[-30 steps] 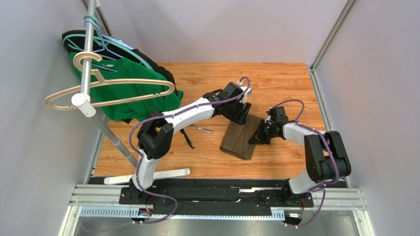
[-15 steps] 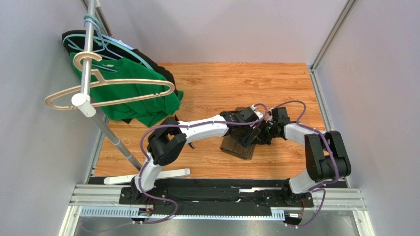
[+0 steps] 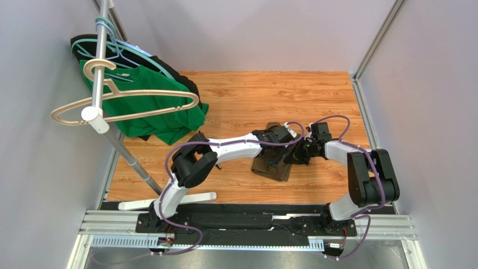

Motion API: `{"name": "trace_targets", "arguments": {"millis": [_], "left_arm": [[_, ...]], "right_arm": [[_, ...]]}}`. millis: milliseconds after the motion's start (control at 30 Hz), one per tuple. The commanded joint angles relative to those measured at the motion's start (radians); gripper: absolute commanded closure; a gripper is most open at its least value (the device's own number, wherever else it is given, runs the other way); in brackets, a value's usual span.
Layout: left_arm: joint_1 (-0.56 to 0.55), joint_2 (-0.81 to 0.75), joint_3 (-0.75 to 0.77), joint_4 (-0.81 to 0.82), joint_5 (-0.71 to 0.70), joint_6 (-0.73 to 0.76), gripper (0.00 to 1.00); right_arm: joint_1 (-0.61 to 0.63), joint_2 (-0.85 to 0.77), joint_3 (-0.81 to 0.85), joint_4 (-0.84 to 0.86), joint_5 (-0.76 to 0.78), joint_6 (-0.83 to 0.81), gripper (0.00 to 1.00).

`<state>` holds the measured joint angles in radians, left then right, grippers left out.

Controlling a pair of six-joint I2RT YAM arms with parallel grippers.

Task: Fold the napkin into a case and place the utensils inside
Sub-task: Smooth out the 2/3-rectangle-folded napkin at the center of the board.

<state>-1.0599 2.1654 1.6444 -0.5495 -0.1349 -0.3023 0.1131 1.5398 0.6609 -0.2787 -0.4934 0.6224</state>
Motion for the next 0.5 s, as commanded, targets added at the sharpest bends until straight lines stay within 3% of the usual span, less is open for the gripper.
{"name": "trace_targets", "arguments": {"millis": [0,167,467], "left_arm": [[-0.008,-0.021,-0.044,-0.020,-0.017,0.029,0.54],[-0.006,-0.076,-0.084,-0.015,0.010,0.045,0.61],[-0.009,-0.141,-0.107,-0.020,0.073,0.034,0.59]], "right_arm": [[-0.029,0.036,0.009,-0.010,0.099,-0.047,1.00],[-0.038,0.043,0.025,-0.016,0.116,-0.059,1.00],[-0.043,0.060,0.025,-0.019,0.134,-0.090,1.00]]}}
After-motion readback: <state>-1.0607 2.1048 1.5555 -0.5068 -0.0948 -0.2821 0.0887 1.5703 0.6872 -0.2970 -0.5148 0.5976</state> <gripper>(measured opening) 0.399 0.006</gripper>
